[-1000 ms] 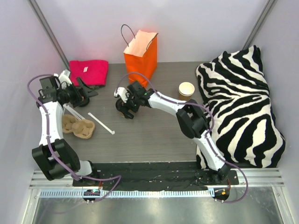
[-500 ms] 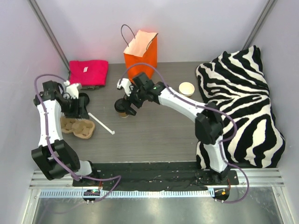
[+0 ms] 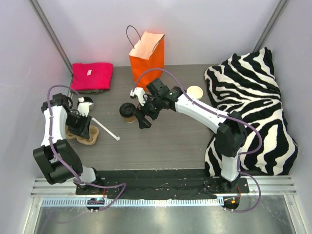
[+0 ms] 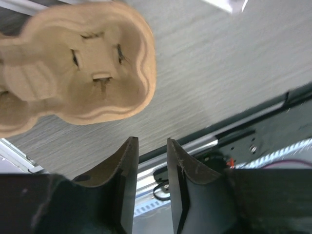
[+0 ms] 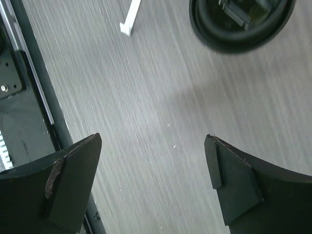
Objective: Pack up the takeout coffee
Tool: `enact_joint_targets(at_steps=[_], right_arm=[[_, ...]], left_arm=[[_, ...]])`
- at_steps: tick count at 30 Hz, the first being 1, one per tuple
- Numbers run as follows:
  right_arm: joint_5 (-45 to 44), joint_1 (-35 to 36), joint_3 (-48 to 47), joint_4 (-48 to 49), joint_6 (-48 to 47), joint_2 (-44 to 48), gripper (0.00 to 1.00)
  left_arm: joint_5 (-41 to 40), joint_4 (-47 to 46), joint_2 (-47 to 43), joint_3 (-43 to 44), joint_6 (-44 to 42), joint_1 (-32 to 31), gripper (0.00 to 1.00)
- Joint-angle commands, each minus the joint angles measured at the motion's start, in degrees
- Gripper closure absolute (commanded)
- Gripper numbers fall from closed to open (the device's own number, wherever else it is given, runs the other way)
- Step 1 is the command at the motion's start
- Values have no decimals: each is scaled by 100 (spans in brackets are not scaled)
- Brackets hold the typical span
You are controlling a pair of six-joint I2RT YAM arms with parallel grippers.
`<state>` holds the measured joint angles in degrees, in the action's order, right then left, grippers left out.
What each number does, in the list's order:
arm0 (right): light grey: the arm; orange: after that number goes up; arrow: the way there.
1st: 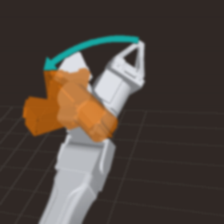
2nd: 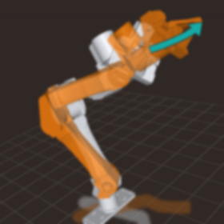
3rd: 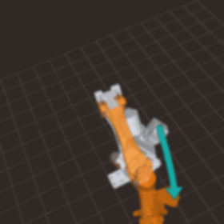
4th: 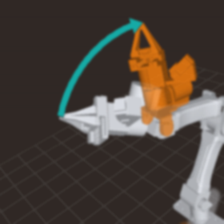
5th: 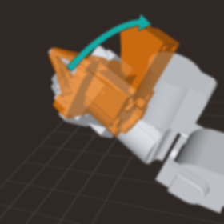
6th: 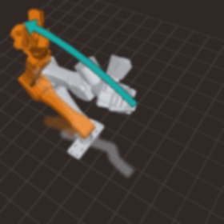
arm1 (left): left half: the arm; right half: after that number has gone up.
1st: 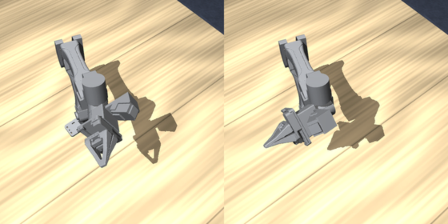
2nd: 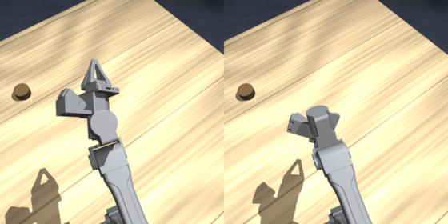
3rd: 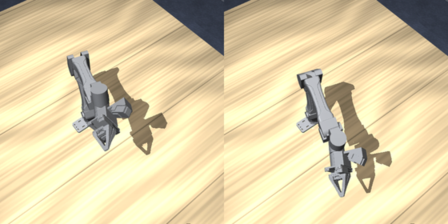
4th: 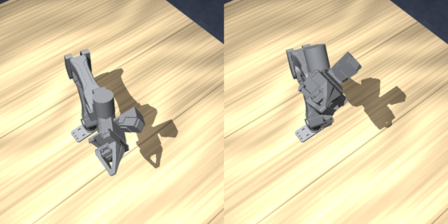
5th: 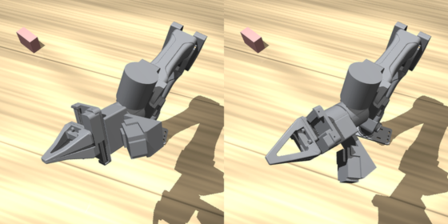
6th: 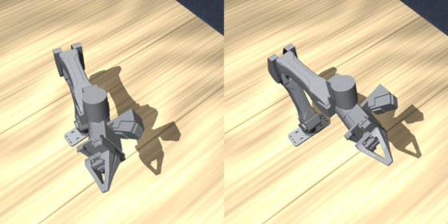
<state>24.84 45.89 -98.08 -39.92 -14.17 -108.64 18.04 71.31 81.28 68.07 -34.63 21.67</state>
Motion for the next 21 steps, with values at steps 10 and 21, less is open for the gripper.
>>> enact_joint_targets(at_steps=[10, 21], right_arm=[[285, -71, 237, -165, 37, 212, 6], [293, -107, 202, -218, 73, 203, 6]], left_arm=[[-29, 288, 441, -180, -2109, -295, 70], [-257, -388, 556, -523, -1819, -866, 64]])
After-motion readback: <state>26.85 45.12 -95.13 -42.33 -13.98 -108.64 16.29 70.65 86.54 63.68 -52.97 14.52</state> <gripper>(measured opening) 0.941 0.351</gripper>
